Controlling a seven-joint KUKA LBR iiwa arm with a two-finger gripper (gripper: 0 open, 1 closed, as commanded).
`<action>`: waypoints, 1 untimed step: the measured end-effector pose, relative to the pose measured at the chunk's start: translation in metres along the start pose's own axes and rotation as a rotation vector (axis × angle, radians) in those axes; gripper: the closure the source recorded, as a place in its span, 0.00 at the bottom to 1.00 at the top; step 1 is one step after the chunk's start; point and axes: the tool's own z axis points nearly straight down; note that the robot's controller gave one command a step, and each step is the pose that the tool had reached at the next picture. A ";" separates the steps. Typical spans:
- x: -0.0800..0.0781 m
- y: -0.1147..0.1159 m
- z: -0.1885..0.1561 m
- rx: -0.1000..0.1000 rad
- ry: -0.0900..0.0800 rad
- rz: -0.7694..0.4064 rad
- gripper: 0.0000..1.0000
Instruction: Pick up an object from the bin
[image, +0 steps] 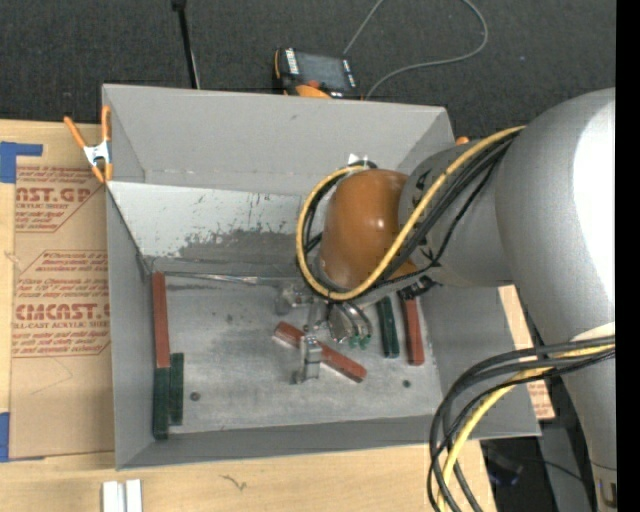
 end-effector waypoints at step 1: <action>0.000 0.000 0.000 0.000 -0.001 0.000 1.00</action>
Offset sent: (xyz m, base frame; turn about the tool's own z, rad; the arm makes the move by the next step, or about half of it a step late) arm 0.0000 0.0000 0.0000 0.0000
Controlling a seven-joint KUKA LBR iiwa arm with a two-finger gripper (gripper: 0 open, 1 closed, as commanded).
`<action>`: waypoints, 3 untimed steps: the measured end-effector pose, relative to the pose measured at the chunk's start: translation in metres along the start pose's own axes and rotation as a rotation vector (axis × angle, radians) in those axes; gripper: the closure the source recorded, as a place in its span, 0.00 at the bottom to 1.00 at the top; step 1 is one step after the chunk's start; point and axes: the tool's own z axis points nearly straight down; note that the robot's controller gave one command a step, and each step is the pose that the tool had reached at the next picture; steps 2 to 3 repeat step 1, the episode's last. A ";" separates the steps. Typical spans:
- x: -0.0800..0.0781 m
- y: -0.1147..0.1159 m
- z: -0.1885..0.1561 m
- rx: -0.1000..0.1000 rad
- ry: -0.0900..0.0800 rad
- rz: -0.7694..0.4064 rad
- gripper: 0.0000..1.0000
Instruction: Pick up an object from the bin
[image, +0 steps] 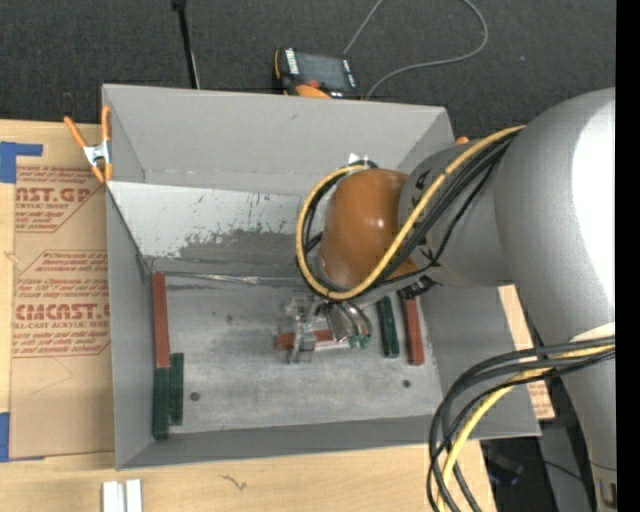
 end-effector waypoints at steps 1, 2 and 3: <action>-0.005 -0.008 -0.157 0.003 -0.007 -0.325 1.00; -0.005 -0.008 -0.157 0.003 -0.007 -0.325 1.00; -0.005 -0.008 -0.157 0.003 -0.007 -0.325 1.00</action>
Offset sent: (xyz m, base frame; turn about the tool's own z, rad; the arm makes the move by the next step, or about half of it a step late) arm 0.0037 -0.0086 0.1535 -0.3240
